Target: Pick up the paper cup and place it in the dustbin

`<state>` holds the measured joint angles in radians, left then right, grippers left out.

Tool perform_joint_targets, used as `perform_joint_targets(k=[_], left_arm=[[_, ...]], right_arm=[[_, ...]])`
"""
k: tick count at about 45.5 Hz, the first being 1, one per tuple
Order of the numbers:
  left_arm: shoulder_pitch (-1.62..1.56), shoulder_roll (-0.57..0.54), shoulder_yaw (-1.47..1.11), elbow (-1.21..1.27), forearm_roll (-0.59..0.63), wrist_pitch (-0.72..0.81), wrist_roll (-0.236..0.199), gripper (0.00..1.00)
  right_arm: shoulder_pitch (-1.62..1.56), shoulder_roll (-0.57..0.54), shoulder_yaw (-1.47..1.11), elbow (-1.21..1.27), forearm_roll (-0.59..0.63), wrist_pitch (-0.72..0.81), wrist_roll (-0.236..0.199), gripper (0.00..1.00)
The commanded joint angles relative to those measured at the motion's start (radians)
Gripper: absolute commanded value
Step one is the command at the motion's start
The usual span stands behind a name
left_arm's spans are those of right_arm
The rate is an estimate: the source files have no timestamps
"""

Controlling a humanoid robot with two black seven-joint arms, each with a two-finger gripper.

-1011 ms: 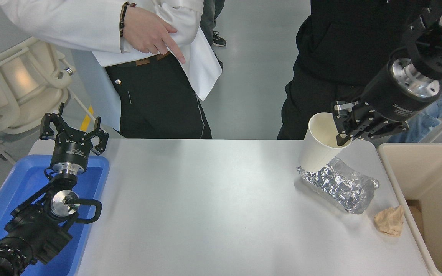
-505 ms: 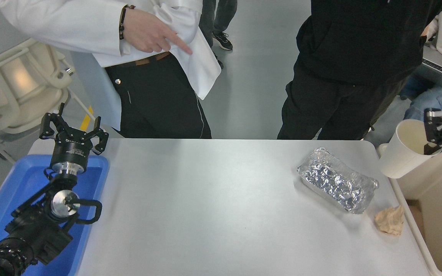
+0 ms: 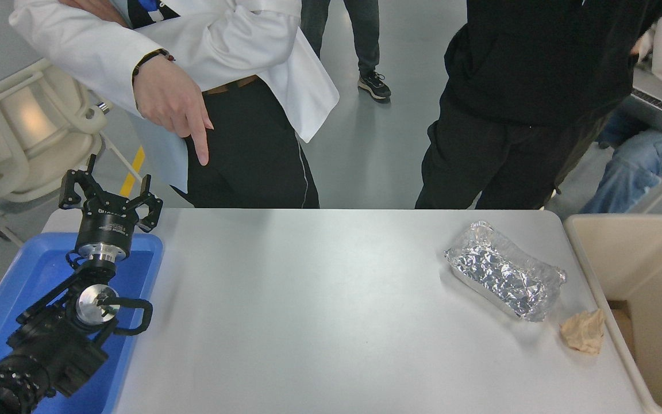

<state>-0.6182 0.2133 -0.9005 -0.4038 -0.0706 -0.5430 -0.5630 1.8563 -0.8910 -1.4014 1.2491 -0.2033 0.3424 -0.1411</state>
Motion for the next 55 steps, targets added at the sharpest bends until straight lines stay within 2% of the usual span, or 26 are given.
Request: perform_joint_targets(k=[1, 9, 17, 29, 42, 43, 46, 48, 55], left_arm=[[0.0, 0.0, -0.001, 0.0, 0.0, 0.0, 0.0, 0.99], [0.0, 0.0, -0.001, -0.001, 0.0, 0.0, 0.0, 0.99], [0.0, 0.0, -0.001, -0.001, 0.0, 0.0, 0.0, 0.99], [0.0, 0.0, -0.001, 0.0, 0.0, 0.0, 0.0, 0.99], [0.0, 0.0, -0.001, 0.0, 0.0, 0.0, 0.0, 0.99], [0.0, 0.0, -0.001, 0.0, 0.0, 0.0, 0.0, 0.99], [0.0, 0.0, -0.001, -0.001, 0.0, 0.0, 0.0, 0.99], [0.0, 0.0, -0.001, -0.001, 0.0, 0.0, 0.0, 0.99], [0.0, 0.0, -0.001, -0.001, 0.0, 0.0, 0.0, 0.99]], right_arm=[[-0.419, -0.022, 0.248, -0.177, -0.004, -0.227, 0.0, 0.0], [-0.656, 0.017, 0.43, -0.356, -0.004, -0.246, 0.0, 0.0], [-0.867, 0.109, 0.579, -0.545, -0.004, -0.252, 0.0, 0.0], [-1.045, 0.221, 0.717, -0.786, -0.004, -0.276, 0.0, 0.0], [-1.072, 0.265, 0.72, -0.821, -0.004, -0.281, 0.0, 0.0], [-1.072, 0.265, 0.72, -0.823, -0.004, -0.286, -0.002, 0.07], [-1.062, 0.265, 0.72, -0.821, -0.004, -0.31, 0.0, 0.44], [-1.06, 0.265, 0.722, -0.817, -0.004, -0.338, 0.0, 0.59], [-1.059, 0.265, 0.722, -0.815, -0.004, -0.399, 0.0, 0.79]])
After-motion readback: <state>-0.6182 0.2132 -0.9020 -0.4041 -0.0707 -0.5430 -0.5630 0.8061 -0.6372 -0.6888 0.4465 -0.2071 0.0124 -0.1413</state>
